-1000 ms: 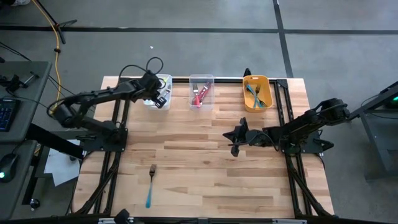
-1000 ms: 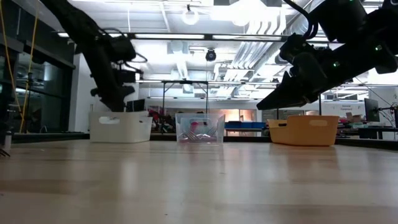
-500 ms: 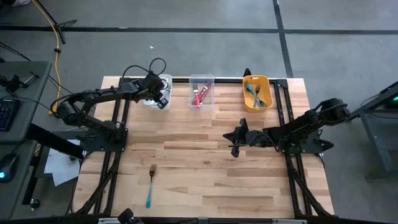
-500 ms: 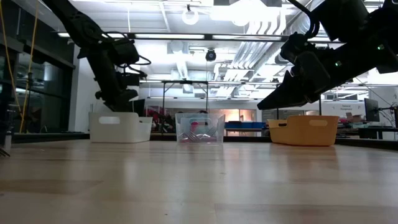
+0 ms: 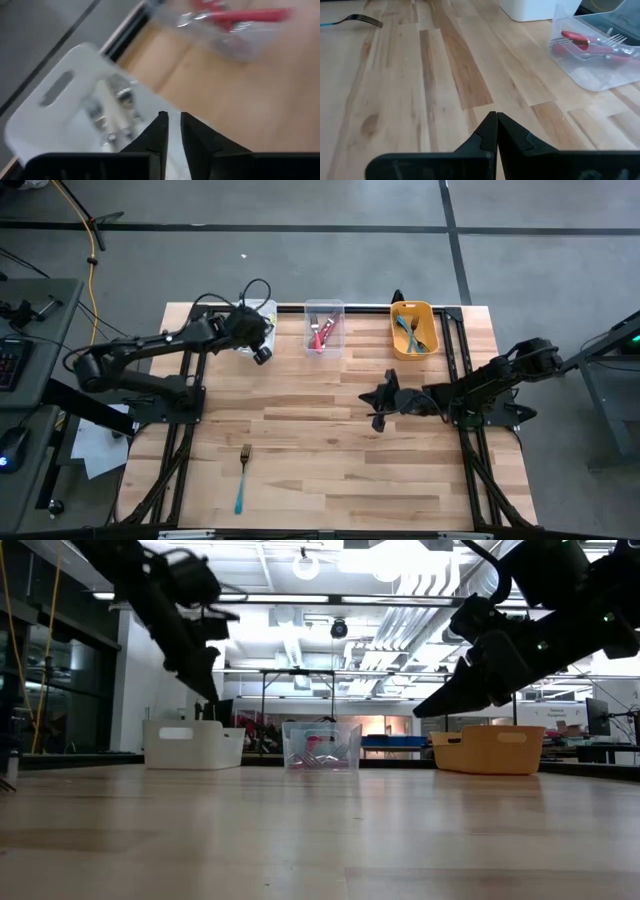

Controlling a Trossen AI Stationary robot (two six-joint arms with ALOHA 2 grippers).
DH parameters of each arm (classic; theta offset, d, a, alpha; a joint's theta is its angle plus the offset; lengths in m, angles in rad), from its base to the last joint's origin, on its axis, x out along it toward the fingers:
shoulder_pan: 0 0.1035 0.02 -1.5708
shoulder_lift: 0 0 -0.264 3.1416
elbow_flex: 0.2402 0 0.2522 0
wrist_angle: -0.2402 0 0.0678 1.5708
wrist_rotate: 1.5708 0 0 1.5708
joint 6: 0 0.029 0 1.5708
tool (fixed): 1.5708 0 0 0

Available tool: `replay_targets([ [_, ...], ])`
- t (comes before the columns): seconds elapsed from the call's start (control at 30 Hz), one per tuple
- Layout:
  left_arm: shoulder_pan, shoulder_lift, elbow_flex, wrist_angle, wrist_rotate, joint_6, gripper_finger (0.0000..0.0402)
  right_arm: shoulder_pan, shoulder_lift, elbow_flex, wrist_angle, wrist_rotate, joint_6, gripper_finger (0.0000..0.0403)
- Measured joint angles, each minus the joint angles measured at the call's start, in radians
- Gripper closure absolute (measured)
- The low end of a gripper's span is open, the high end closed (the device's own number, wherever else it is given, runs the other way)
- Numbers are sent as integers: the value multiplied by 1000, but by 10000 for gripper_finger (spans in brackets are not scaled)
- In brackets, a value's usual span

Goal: Sort silverware by color (type)
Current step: Put the blue fork into the yellow bin

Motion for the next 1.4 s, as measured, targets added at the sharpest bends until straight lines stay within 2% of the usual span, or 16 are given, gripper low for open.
replay_targets([
  [0.27, -293, -74, 0, -131, -5, -128, 396, -37, 0, 0, 0, 0, -42, 402],
  [0.4, -474, -64, 0, -188, -71, -243, 401, -50, 0, 0, 0, -19, -65, 402],
  [0.77, -891, -35, -10, -272, -128, -723, 401, -80, 0, 0, 1, -26, -99, 402],
  [0.9, -1010, 11, -10, -295, -141, -924, 401, -81, 0, 0, 1, -26, -105, 402],
  [1.1, -1159, 144, -4, -297, -116, -1201, 398, -81, 0, 0, 0, -27, -116, 402],
  [1.3, -1260, 308, 66, -295, -74, -1385, 373, -81, 0, 0, 0, -28, -116, 402],
  [1.4, -1289, 369, 126, -301, -71, -1413, 351, -81, 0, 0, 0, -28, -116, 402],
])
